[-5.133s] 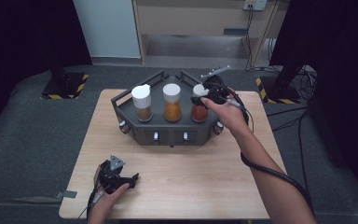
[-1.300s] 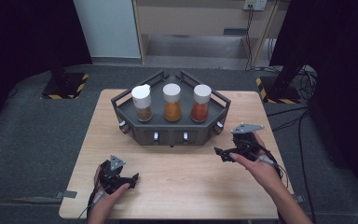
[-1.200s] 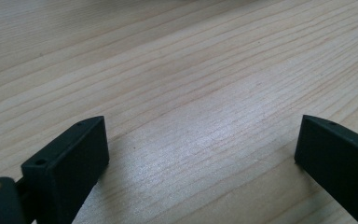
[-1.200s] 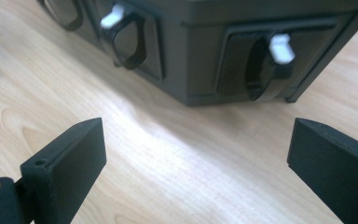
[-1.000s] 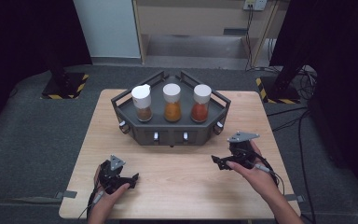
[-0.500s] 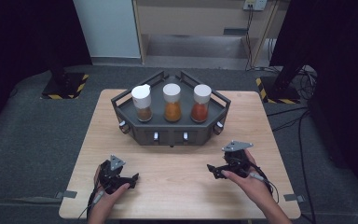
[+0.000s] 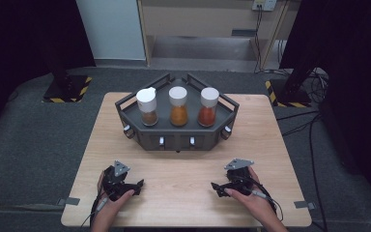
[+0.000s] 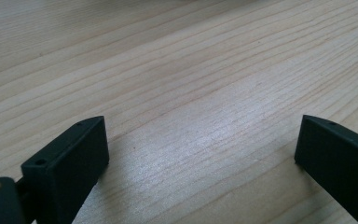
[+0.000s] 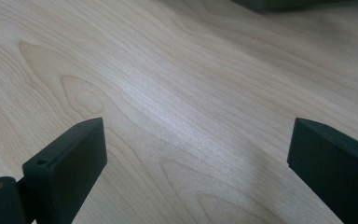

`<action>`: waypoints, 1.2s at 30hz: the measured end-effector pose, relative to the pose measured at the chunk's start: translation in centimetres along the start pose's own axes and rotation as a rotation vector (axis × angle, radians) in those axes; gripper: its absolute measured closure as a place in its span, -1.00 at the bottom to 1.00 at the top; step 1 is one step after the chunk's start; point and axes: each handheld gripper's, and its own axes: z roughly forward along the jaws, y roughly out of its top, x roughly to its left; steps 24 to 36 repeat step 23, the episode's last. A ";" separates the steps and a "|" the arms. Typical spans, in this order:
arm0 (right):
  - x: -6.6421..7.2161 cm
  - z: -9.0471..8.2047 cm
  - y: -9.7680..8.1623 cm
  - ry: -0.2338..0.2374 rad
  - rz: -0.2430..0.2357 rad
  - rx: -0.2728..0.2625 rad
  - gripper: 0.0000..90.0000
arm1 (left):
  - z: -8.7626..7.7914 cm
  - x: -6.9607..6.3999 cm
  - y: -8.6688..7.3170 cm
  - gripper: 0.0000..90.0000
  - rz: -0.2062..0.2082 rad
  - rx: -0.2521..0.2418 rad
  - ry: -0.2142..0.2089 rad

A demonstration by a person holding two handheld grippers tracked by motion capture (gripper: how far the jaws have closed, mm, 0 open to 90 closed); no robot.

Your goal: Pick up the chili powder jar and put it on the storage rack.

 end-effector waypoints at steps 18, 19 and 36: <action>1.2 1.6 -2.4 -0.030 -0.023 -0.037 -0.99 | 0.0 0.0 0.0 -0.97 0.000 0.000 0.000; 1.3 1.6 -2.4 -0.032 -0.020 -0.037 -0.99 | 0.0 0.0 0.0 -0.97 0.000 0.000 0.000; 1.3 1.6 -2.4 -0.034 -0.018 -0.037 -0.99 | 0.0 0.0 0.0 -0.97 0.000 0.000 0.000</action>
